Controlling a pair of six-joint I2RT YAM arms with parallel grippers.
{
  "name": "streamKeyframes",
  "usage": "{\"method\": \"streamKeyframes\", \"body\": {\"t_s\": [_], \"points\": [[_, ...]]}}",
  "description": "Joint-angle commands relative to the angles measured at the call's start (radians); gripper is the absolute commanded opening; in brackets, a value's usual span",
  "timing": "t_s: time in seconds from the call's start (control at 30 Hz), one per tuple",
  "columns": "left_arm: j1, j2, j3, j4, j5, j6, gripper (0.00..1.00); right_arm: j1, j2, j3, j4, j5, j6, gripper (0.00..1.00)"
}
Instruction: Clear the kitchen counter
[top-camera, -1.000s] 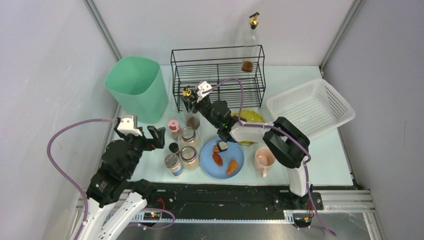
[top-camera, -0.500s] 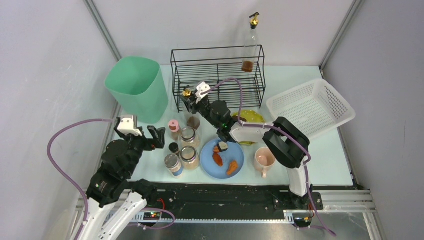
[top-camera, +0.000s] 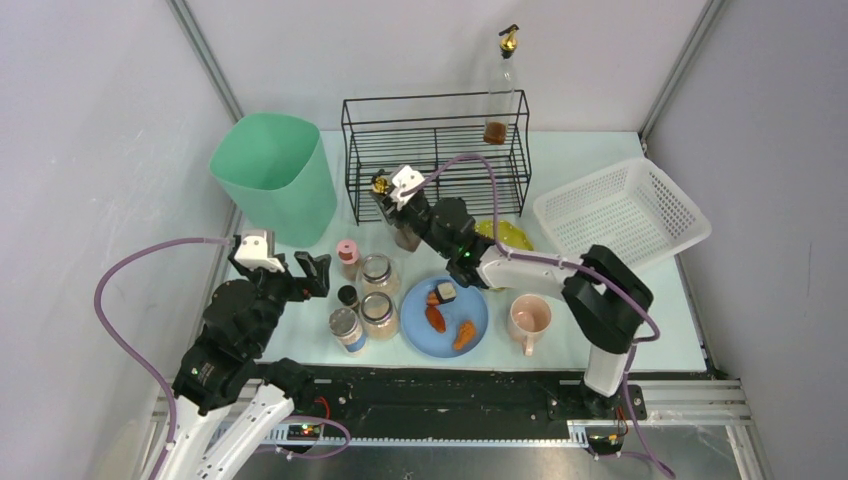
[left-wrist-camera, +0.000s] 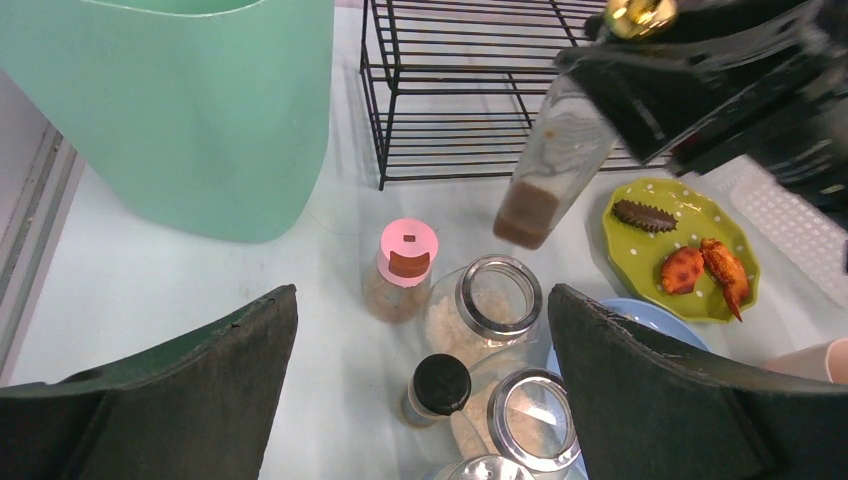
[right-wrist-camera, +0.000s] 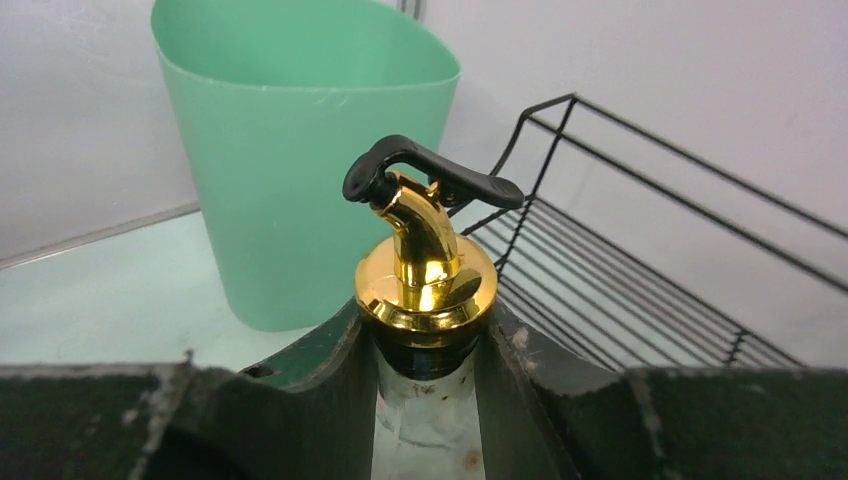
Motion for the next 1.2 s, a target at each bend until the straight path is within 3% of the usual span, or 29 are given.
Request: {"method": "streamKeyframes", "body": {"t_s": [0.0, 0.27, 0.53, 0.73, 1.17], "points": [[0.006, 0.008, 0.003, 0.014, 0.002, 0.001, 0.98, -0.02, -0.186, 0.006, 0.072, -0.012, -0.096, 0.0], [0.006, 0.014, 0.003, 0.015, 0.002, 0.002, 0.98, -0.081, -0.376, -0.002, -0.078, -0.076, -0.131, 0.0], [0.011, 0.03, 0.004, 0.015, 0.005, 0.003, 0.98, -0.273, -0.462, 0.055, -0.115, -0.294, -0.021, 0.0], [0.014, 0.05, 0.006, 0.017, 0.006, 0.004, 0.98, -0.397, -0.374, 0.203, -0.096, -0.426, 0.054, 0.0], [0.024, 0.053, 0.004, 0.015, 0.01, 0.005, 0.98, -0.526, -0.085, 0.619, -0.076, -0.581, 0.228, 0.0]]}}
